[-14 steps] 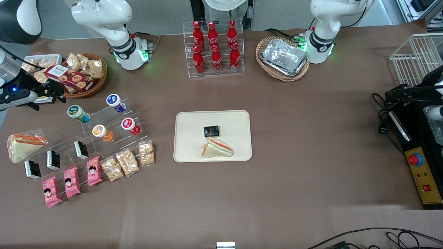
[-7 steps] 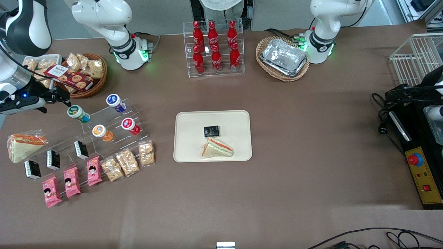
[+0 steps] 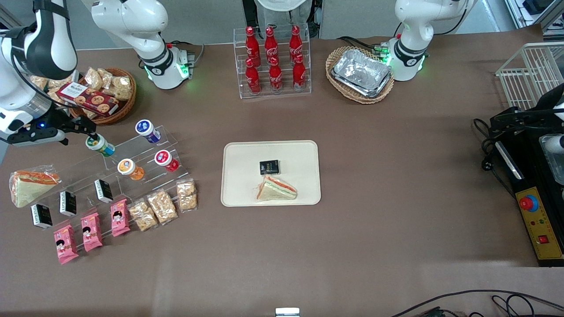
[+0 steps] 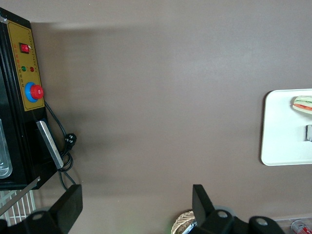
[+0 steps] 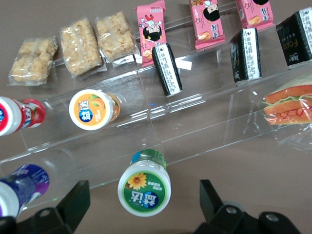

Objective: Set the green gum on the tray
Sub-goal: 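Lower the open right gripper around the green-lidded cup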

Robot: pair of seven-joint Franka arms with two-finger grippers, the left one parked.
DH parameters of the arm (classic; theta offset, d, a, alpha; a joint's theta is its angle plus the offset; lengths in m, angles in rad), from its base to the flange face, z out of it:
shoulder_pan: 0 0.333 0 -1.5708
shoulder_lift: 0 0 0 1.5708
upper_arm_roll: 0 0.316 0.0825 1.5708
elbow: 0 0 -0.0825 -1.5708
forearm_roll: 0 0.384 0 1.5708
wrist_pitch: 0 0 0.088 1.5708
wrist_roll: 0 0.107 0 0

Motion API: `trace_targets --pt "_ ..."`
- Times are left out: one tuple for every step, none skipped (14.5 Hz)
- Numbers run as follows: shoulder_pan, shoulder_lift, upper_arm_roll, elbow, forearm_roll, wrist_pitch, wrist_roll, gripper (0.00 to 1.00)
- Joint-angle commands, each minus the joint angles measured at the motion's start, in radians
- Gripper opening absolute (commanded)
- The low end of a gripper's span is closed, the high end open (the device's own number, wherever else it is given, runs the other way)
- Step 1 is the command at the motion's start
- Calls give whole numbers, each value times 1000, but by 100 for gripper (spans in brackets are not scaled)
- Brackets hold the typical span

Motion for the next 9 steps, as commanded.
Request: trace_targets --pt "-7 -30 7 -71 -6 79 37 100" --pt "-7 -26 7 -77 -6 96 37 100" --pt "-7 -21 7 -91 -6 119 37 100" --pt "-7 -20 7 -110 -6 147 37 100" --pt "-7 -17 7 -123 -6 171 37 100" --pt "-7 -11 5 -130 -6 185 37 100" --pt "-7 -4 5 -134 -6 201 36 100" --pt "-7 2 5 -139 -6 216 36 100" --pt "-7 5 5 -145 -6 225 33 100"
